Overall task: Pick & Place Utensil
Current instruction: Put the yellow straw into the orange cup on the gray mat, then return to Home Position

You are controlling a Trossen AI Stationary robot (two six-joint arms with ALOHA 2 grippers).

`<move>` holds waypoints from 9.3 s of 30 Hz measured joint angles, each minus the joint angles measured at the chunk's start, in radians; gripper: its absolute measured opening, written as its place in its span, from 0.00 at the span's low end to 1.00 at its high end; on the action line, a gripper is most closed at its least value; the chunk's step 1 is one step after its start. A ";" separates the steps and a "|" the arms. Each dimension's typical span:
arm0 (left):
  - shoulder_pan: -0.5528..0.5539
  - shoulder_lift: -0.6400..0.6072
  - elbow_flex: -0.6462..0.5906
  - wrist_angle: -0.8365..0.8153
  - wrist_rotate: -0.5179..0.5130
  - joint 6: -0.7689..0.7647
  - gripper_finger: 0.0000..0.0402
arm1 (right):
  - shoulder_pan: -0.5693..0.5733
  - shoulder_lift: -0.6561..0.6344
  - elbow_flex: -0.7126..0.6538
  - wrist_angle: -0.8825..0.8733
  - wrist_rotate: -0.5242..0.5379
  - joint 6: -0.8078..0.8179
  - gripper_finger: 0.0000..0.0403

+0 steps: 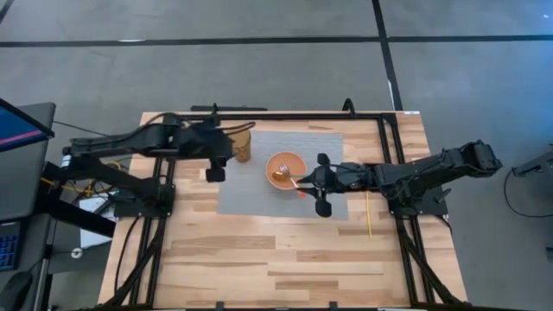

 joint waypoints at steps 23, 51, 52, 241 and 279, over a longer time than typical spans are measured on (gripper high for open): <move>-0.166 -0.216 -0.391 0.369 0.145 -0.308 0.35 | 0.113 -0.029 0.430 -1.239 0.214 0.644 0.43; -0.166 -0.216 -0.471 0.441 0.146 -0.314 0.31 | -0.311 -0.033 0.140 -1.461 0.124 1.052 0.40; -0.166 -0.216 -0.471 0.443 0.146 -0.314 0.31 | -0.332 -0.032 0.140 -1.450 0.115 1.038 0.40; -0.173 -1.204 -1.008 0.854 -0.035 -0.202 0.31 | -0.037 -1.033 -0.443 -0.090 -0.093 -0.216 0.29; -0.152 -1.203 -1.299 1.082 -0.023 -0.196 0.31 | -0.014 -1.033 -0.605 0.000 -0.100 -0.127 0.29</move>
